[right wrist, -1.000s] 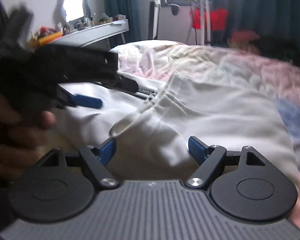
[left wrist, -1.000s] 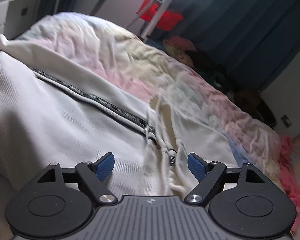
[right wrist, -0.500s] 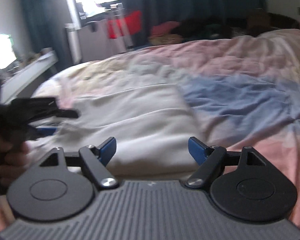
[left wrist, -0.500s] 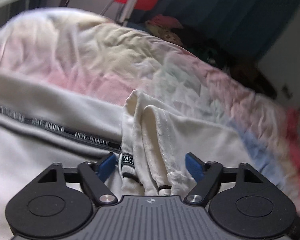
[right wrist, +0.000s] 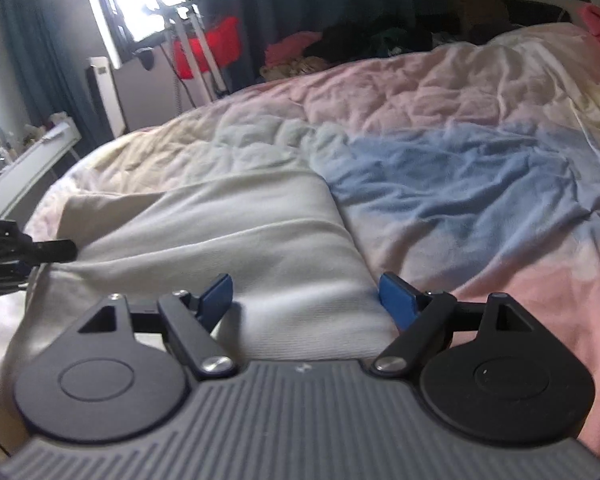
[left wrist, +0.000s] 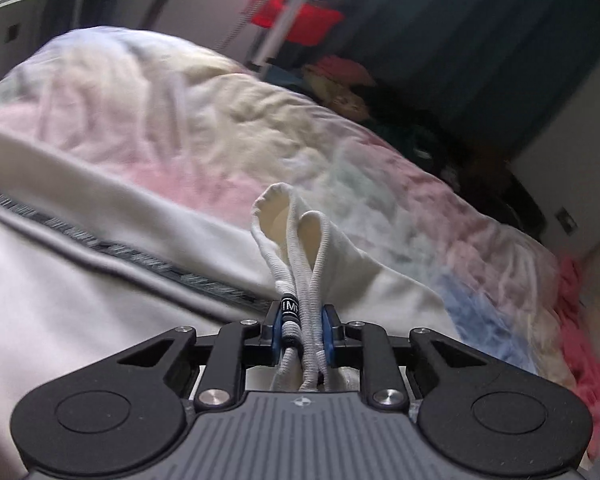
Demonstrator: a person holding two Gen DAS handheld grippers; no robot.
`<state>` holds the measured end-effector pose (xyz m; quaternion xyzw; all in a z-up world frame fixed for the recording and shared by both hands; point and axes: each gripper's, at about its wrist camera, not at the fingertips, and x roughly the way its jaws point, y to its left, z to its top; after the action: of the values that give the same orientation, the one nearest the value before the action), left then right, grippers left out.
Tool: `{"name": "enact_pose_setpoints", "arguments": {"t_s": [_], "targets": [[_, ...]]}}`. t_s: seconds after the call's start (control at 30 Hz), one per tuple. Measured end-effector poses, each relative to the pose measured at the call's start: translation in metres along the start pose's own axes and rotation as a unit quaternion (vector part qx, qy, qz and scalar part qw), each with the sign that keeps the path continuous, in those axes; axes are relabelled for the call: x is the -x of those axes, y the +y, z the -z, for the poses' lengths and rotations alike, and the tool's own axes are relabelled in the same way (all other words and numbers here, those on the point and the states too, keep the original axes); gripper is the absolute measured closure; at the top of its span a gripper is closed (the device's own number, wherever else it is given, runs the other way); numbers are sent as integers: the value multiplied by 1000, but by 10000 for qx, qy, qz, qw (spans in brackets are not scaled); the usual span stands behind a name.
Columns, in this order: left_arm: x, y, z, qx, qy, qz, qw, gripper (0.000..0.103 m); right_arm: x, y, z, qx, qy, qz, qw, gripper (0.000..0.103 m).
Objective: Fold clothes
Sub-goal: 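Grasp the drawstring with the left gripper while the right gripper releases the cuffs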
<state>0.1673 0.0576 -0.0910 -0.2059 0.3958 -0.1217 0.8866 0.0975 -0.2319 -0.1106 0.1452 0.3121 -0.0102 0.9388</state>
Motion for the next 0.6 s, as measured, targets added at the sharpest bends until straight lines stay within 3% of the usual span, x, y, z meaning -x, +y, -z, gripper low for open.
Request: {"name": "enact_pose_setpoints", "arguments": {"t_s": [0.1,0.23,0.33,0.4,0.5,0.6], "targets": [[-11,17,7,334,187,-46,9993,77,-2,8,0,172,1,4,9999,20],[-13,26,12,534,282,-7,9982,56,-2,9,1,196,-2,24,9998,20],[-2,22,17,383,369,116,9985,36,2,4,-2,-28,-39,-116,9999,20],[9,14,25,122,430,79,9990,30,6,1,-3,-175,-82,-220,9996,20],[25,2,40,-268,531,21,9982,30,12,2,-3,-195,-137,-342,9991,20],[37,-1,56,-348,633,0,9974,33,11,8,1,-13,-129,-343,9993,21]]}}
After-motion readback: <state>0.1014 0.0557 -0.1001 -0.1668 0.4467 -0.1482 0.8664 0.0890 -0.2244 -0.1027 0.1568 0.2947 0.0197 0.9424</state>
